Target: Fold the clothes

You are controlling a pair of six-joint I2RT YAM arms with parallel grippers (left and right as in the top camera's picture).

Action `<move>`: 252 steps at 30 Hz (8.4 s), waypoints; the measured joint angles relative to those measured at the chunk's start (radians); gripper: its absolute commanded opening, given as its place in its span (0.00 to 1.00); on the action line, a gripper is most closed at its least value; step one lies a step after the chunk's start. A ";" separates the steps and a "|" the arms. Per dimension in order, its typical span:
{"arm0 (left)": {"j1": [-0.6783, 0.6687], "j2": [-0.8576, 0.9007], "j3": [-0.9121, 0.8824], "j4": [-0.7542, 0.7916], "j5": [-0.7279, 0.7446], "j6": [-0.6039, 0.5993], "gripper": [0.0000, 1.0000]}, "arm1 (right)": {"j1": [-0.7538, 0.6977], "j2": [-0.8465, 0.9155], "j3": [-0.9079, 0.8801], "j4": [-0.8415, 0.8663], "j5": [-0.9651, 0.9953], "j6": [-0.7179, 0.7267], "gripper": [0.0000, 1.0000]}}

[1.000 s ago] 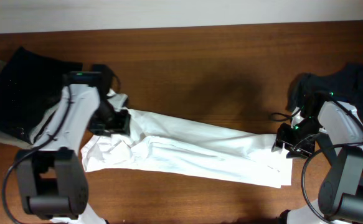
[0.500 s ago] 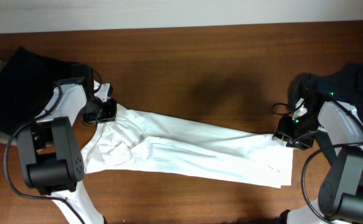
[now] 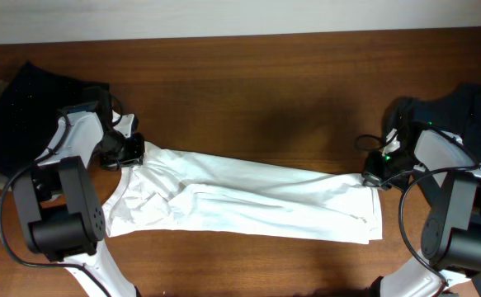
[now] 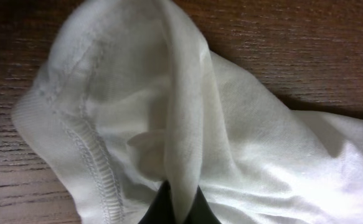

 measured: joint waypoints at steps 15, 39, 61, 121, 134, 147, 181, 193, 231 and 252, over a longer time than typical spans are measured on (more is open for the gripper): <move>0.000 0.000 0.004 -0.009 -0.003 0.000 0.02 | -0.060 0.000 0.046 -0.092 -0.066 -0.043 0.04; -0.045 -0.170 0.112 -0.222 0.048 0.041 0.02 | -0.050 -0.083 0.096 -0.300 -0.193 -0.054 0.04; -0.174 -0.146 -0.209 0.344 0.072 -0.007 0.47 | 0.116 -0.113 -0.080 0.145 -0.208 0.042 0.46; -0.026 -0.499 0.354 -0.364 -0.082 0.008 0.67 | 0.698 0.072 0.284 0.190 -0.076 0.339 0.07; -0.026 -0.499 0.354 -0.364 -0.082 0.008 0.68 | 0.792 0.069 0.284 0.263 -0.136 0.404 0.39; -0.026 -0.499 0.354 -0.363 -0.082 0.008 0.69 | 0.666 0.154 0.280 0.030 -0.051 0.341 0.06; -0.026 -0.502 0.316 -0.348 -0.081 0.008 0.87 | 0.725 0.203 0.413 0.246 -0.460 0.303 0.05; -0.026 -0.423 -0.234 0.031 0.106 0.011 0.98 | 0.641 0.127 0.243 -0.190 -0.023 0.196 0.04; -0.220 -0.041 0.439 -0.482 -0.008 0.031 0.01 | 0.591 0.139 0.219 -0.204 -0.058 0.172 0.04; -0.402 -0.058 0.395 -0.504 -0.298 -0.121 0.01 | 0.478 0.139 0.224 -0.200 -0.143 0.080 0.04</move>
